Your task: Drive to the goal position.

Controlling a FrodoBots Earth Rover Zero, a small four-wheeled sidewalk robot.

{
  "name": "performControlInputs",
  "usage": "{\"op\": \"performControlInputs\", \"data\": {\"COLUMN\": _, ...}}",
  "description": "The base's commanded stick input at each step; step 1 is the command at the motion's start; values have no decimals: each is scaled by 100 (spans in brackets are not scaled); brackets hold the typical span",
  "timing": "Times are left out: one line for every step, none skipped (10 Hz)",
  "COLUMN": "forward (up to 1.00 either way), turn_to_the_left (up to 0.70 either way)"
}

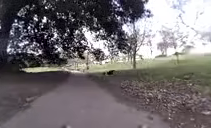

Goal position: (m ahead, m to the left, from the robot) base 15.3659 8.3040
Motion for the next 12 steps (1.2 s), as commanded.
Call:
{"op": "performControlInputs", "data": {"forward": 70, "turn_to_the_left": 1}}
{"op": "performControlInputs", "data": {"forward": 70, "turn_to_the_left": 1}}
{"op": "performControlInputs", "data": {"forward": 70, "turn_to_the_left": 1}}
{"op": "performControlInputs", "data": {"forward": 70, "turn_to_the_left": 1}}
{"op": "performControlInputs", "data": {"forward": 70, "turn_to_the_left": 1}}
{"op": "performControlInputs", "data": {"forward": 70, "turn_to_the_left": 1}}
{"op": "performControlInputs", "data": {"forward": 70, "turn_to_the_left": 2}}
{"op": "performControlInputs", "data": {"forward": 70, "turn_to_the_left": 7}}
{"op": "performControlInputs", "data": {"forward": 70, "turn_to_the_left": 33}}
{"op": "performControlInputs", "data": {"forward": 70, "turn_to_the_left": 36}}
{"op": "performControlInputs", "data": {"forward": 70, "turn_to_the_left": 36}}
{"op": "performControlInputs", "data": {"forward": 70, "turn_to_the_left": 36}}
